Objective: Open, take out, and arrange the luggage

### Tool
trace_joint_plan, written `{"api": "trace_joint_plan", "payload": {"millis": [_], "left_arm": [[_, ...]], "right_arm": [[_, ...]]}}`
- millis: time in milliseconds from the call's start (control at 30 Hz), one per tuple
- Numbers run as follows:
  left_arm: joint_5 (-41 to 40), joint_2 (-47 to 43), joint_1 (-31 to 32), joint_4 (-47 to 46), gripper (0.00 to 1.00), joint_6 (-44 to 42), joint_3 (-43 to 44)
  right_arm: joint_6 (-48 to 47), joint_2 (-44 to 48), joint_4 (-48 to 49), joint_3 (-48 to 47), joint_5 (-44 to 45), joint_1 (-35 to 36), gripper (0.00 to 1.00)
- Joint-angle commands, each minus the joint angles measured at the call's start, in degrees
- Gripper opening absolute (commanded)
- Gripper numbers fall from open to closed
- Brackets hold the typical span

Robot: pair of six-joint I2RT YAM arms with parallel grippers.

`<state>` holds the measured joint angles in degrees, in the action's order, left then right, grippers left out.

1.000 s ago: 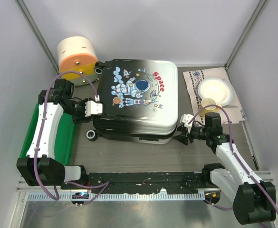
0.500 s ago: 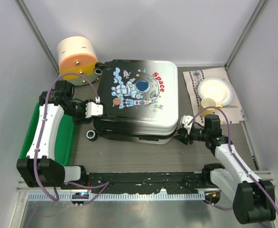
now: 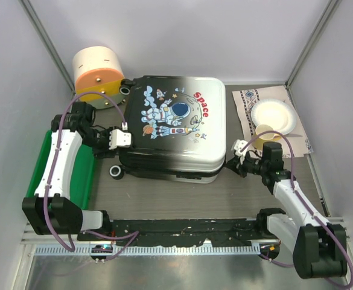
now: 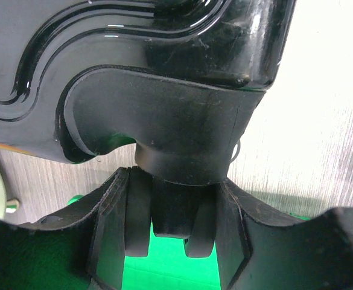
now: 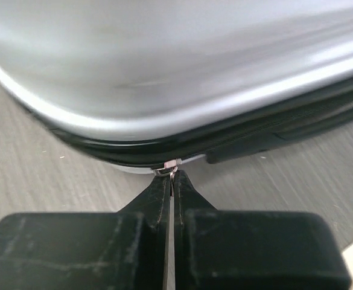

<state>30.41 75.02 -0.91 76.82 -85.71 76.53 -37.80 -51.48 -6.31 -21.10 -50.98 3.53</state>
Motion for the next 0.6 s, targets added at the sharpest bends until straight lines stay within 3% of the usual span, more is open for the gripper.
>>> {"api": "trace_joint_plan", "payload": {"millis": [0,167,300,567], "left_arm": [[-4.05,1.53,-2.61,6.15,0.0,2.04,1.95],[-4.75,3.02,-3.31,5.28,0.0,0.81,2.04],[-4.93,5.3,-3.75,4.31,0.0,0.55,2.3],[-4.92,8.21,-4.45,2.73,0.0,-0.33,3.1]], "right_arm": [[-2.1,-6.77,5.25,-7.53,3.52,-5.8,0.01],[-2.1,-18.71,5.95,-17.46,2.73,-7.66,0.01],[4.28,-27.32,15.85,-22.92,2.03,-7.75,0.01],[12.66,-42.37,26.05,-36.11,3.25,-6.52,0.01]]}}
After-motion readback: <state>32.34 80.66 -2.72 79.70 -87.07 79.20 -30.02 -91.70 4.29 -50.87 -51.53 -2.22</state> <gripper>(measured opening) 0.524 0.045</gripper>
